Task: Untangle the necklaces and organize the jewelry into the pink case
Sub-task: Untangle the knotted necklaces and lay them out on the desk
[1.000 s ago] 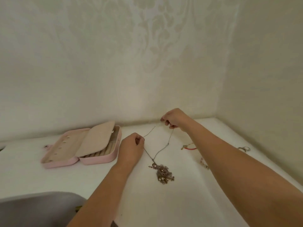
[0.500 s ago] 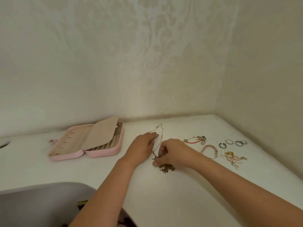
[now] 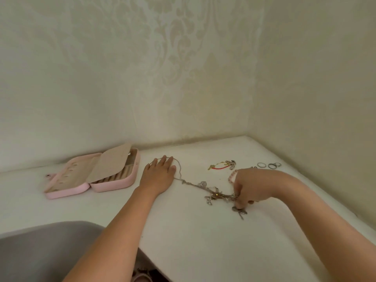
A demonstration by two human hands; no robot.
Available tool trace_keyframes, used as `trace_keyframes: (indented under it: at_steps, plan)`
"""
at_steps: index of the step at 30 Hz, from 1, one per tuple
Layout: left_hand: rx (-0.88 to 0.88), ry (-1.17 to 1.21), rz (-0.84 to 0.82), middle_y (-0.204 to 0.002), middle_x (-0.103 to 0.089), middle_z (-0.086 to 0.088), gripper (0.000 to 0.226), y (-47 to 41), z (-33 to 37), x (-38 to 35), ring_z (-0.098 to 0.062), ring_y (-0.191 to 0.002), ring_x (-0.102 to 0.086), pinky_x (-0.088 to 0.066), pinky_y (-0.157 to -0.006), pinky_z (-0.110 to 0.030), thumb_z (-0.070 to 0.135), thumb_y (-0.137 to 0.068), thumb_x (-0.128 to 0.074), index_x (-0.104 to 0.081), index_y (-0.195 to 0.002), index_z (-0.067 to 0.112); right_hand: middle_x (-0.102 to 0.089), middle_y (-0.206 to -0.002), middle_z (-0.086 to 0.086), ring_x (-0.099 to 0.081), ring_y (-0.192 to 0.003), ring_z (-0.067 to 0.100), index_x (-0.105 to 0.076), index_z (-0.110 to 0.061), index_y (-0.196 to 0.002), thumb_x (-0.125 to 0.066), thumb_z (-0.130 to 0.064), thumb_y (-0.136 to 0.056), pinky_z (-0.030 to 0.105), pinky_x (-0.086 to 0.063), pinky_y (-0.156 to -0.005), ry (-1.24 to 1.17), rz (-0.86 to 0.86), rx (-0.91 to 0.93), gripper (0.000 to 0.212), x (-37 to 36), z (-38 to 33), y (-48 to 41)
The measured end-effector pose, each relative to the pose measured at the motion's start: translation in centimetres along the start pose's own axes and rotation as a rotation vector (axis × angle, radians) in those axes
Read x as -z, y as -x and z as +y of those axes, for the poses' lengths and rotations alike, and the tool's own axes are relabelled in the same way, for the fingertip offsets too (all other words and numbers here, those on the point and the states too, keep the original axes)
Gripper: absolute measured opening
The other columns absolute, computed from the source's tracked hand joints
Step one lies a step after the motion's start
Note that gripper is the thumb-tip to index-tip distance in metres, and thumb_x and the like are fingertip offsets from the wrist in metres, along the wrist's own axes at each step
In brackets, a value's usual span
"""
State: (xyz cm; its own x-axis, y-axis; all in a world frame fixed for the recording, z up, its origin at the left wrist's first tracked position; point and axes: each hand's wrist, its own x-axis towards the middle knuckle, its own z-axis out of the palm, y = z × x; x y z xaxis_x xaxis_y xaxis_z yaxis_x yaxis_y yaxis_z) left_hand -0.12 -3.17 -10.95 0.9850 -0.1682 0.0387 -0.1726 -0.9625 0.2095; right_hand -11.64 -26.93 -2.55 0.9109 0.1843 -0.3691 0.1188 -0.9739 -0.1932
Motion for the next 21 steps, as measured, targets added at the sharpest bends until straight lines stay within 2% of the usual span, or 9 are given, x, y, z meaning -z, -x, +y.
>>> trace_keyframes:
  at_steps: [5,9,12,13,15,17,19,21]
  plan:
    - [0.099,-0.021,0.008,-0.162,-0.004,0.000,0.062,0.2,0.1,0.0,-0.024,-0.149,-0.003,-0.005,-0.119,-0.038,0.054,-0.100,-0.018,-0.009,-0.154,0.026,-0.055,-0.064,-0.001,-0.048,-0.059,0.016,-0.071,-0.013,-0.078,-0.076,-0.034,-0.069,0.023,-0.031,-0.052,0.148,-0.061,-0.122,0.023,1.1,1.9,1.4]
    - [0.138,-0.011,0.008,-0.162,-0.003,-0.002,0.072,0.4,0.3,0.1,-0.026,-0.149,-0.001,-0.004,-0.120,-0.040,0.064,-0.095,-0.020,-0.008,-0.154,0.025,-0.057,-0.060,-0.008,-0.054,-0.069,0.014,-0.075,-0.010,-0.096,-0.078,-0.035,-0.073,0.023,-0.036,-0.056,0.158,-0.081,-0.140,0.034,1.6,2.3,2.0]
    - [0.185,-0.017,0.003,-0.162,-0.002,-0.003,0.085,0.8,0.6,0.1,-0.029,-0.149,0.000,-0.003,-0.119,-0.042,0.076,-0.088,-0.020,-0.007,-0.154,0.025,-0.059,-0.062,-0.011,-0.058,-0.075,0.013,-0.075,-0.011,-0.095,-0.080,-0.045,-0.070,0.024,-0.040,-0.061,0.166,-0.089,-0.151,0.042,1.4,1.8,1.8]
    - [0.200,-0.014,0.000,-0.162,-0.001,-0.004,0.088,1.0,0.8,0.2,-0.030,-0.149,0.001,-0.002,-0.119,-0.043,0.079,-0.085,-0.020,-0.007,-0.154,0.026,-0.061,-0.066,-0.009,-0.060,-0.076,0.014,-0.074,-0.011,-0.095,-0.079,-0.048,-0.070,0.024,-0.042,-0.063,0.158,-0.031,-0.140,0.045,1.2,1.5,1.5]
    - [0.228,-0.008,-0.007,-0.162,0.001,-0.005,0.092,1.3,1.1,0.3,-0.032,-0.148,0.002,0.000,-0.118,-0.044,0.082,-0.082,-0.020,-0.005,-0.154,0.027,-0.068,-0.083,-0.004,-0.063,-0.083,0.016,-0.071,-0.012,-0.099,-0.075,-0.048,-0.076,0.026,-0.047,-0.070,0.107,0.197,-0.083,0.043,0.5,0.4,0.2]
    - [0.254,-0.007,-0.015,-0.162,0.003,-0.007,0.095,1.4,1.3,0.4,-0.036,-0.147,0.003,0.001,-0.118,-0.045,0.084,-0.080,-0.020,-0.004,-0.154,0.027,-0.068,-0.098,-0.003,-0.061,-0.090,0.015,-0.067,-0.014,-0.105,-0.068,-0.044,-0.084,0.027,-0.047,-0.077,-0.056,0.384,0.002,0.037,-0.7,-1.4,-1.6]
    - [0.278,-0.015,-0.022,-0.162,0.003,-0.009,0.098,1.5,1.5,0.4,-0.039,-0.147,0.004,0.001,-0.118,-0.047,0.086,-0.077,-0.019,-0.003,-0.154,0.028,-0.063,-0.105,-0.003,-0.056,-0.096,0.014,-0.063,-0.016,-0.109,-0.066,-0.044,-0.085,0.025,-0.041,-0.076,-0.216,0.421,0.061,0.036,-2.0,-3.2,-3.5]
    - [0.290,-0.021,-0.028,-0.161,0.004,-0.011,0.100,1.6,1.5,0.3,-0.041,-0.146,0.005,0.002,-0.118,-0.047,0.088,-0.076,-0.019,-0.002,-0.154,0.028,-0.058,-0.106,0.000,-0.054,-0.098,0.016,-0.062,-0.016,-0.108,-0.066,-0.039,-0.086,0.028,-0.041,-0.077,-0.267,0.430,0.085,0.033,-3.2,-4.4,-5.2]
